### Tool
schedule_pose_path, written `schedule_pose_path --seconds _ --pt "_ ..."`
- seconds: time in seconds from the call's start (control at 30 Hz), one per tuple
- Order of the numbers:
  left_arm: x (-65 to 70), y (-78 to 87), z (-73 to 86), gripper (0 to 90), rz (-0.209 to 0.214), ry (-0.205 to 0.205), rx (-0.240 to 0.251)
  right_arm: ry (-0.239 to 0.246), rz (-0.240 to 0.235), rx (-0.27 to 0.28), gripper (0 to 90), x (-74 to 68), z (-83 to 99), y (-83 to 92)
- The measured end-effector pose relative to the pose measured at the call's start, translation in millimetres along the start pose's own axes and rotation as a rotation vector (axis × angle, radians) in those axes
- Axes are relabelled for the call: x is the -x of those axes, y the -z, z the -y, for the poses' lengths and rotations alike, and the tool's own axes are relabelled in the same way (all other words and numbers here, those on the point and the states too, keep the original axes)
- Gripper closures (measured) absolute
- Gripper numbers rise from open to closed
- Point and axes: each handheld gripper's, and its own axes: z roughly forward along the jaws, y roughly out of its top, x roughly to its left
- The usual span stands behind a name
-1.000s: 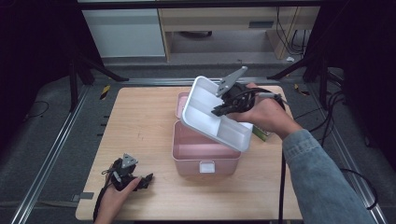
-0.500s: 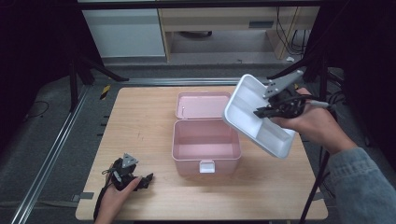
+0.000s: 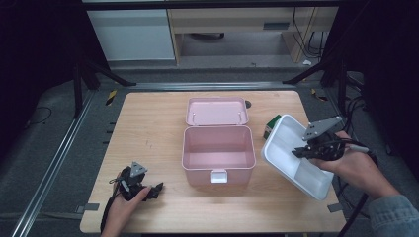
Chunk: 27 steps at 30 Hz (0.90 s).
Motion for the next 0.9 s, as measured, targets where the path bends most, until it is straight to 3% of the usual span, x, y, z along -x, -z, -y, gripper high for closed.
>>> schedule_pose_path --seconds 0.4,0.7,0.9 --pt "-0.1 -0.6 0.0 0.0 0.002 -0.004 0.002 -0.018 -0.049 -0.068 89.9 -12.3 35.7 -30.8" --pt "0.1 -0.6 0.1 0.0 0.002 -0.003 0.003 -0.017 -0.111 -0.108 89.9 -20.6 44.5 -59.2" --pt "0.3 -0.6 0.3 0.0 0.001 -0.002 0.004 -0.018 -0.120 -0.143 89.9 -22.6 48.6 -73.6"
